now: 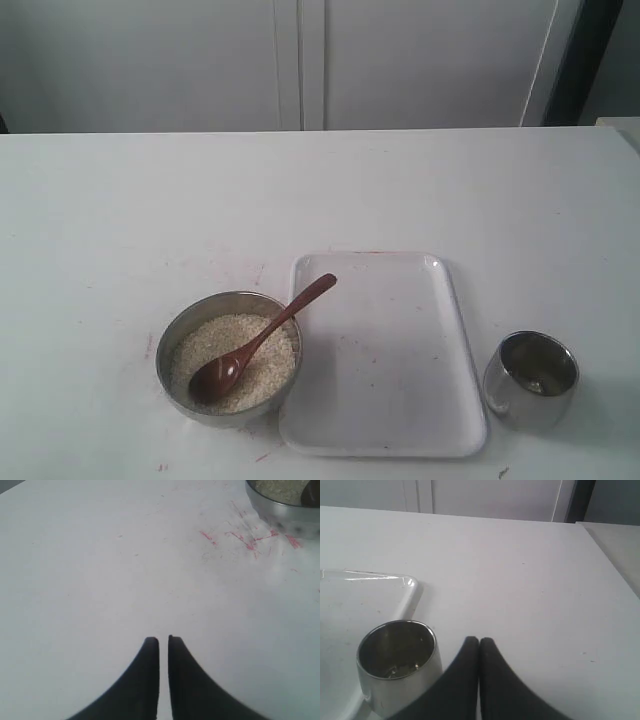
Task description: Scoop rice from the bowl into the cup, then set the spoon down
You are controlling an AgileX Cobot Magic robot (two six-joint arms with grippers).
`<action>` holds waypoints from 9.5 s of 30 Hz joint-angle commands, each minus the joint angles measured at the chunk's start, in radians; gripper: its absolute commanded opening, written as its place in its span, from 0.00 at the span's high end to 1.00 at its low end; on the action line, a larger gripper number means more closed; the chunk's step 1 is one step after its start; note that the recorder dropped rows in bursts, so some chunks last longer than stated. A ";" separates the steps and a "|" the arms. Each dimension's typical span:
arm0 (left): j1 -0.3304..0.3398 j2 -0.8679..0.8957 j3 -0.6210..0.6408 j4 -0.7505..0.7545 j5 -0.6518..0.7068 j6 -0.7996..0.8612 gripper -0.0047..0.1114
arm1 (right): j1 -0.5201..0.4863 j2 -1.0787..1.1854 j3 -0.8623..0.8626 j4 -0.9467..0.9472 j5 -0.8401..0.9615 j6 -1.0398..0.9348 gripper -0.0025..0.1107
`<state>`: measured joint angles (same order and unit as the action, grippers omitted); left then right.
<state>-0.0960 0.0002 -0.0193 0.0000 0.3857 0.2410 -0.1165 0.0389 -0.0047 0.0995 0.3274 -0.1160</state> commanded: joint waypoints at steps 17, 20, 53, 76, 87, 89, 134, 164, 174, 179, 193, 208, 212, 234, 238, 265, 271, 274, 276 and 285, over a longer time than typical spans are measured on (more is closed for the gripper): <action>-0.007 0.000 0.009 -0.006 0.049 -0.006 0.84 | 0.005 -0.007 0.005 -0.002 -0.014 -0.005 0.98; -0.007 0.000 0.009 -0.006 0.049 -0.006 0.84 | 0.005 -0.007 0.005 -0.007 -0.077 -0.012 0.98; -0.007 0.000 0.009 -0.006 0.049 -0.006 0.84 | 0.005 -0.007 0.005 0.000 -0.581 0.548 0.98; -0.007 0.000 0.009 -0.006 0.049 -0.006 0.84 | 0.174 0.880 -1.079 0.513 0.648 -0.438 0.98; -0.007 0.000 0.009 -0.006 0.049 -0.006 0.84 | 0.511 1.297 -1.442 0.167 0.894 -0.426 0.98; -0.007 0.000 0.009 -0.006 0.049 -0.006 0.84 | 0.600 1.368 -1.476 0.065 0.894 -0.429 0.98; -0.007 0.000 0.009 -0.006 0.049 -0.006 0.84 | 0.773 1.873 -1.507 -0.321 0.693 -1.118 0.54; -0.007 0.000 0.009 -0.006 0.049 -0.006 0.84 | 0.773 1.969 -1.507 -0.314 0.640 -1.118 0.61; -0.007 0.000 0.009 -0.006 0.049 -0.006 0.84 | 0.773 1.969 -1.507 -0.272 0.673 -1.118 0.63; -0.007 0.000 0.009 -0.006 0.049 -0.006 0.84 | 0.773 1.969 -1.507 -0.272 0.727 -1.118 0.64; -0.007 0.000 0.009 -0.006 0.049 -0.006 0.84 | 0.775 1.963 -1.507 -0.184 0.769 -1.008 0.80; -0.007 0.000 0.009 -0.006 0.049 -0.006 0.84 | 0.783 1.840 -1.509 -0.184 0.868 -0.748 0.98; -0.007 0.000 0.009 -0.006 0.049 -0.006 0.84 | 0.797 1.751 -1.509 -0.195 0.894 -0.493 0.98; -0.007 0.000 0.009 -0.006 0.049 -0.006 0.84 | 1.218 1.795 -1.107 -1.274 0.894 0.259 0.98; -0.007 0.000 0.009 -0.006 0.049 -0.006 0.84 | 1.216 1.852 -1.107 -1.366 0.894 0.307 0.98; -0.007 0.000 0.009 -0.006 0.049 -0.006 0.84 | 1.182 1.907 -1.230 -1.041 0.852 0.059 0.98; -0.007 0.000 0.009 -0.006 0.049 -0.006 0.84 | 1.099 1.907 -1.375 -0.713 0.894 -0.083 0.98; -0.007 0.000 0.009 -0.006 0.049 -0.006 0.84 | 1.038 1.904 -1.413 -0.568 0.894 -0.124 0.98; -0.007 0.000 0.009 -0.006 0.049 -0.006 0.84 | 0.990 1.884 -1.420 -0.467 0.894 -0.158 0.98; -0.007 0.000 0.009 -0.006 0.049 -0.006 0.84 | 0.908 1.715 -1.325 -0.256 0.810 -0.246 0.98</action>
<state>-0.0960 0.0002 -0.0193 0.0000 0.3857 0.2410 0.7981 1.7896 -1.3757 -0.1972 1.1745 -0.3459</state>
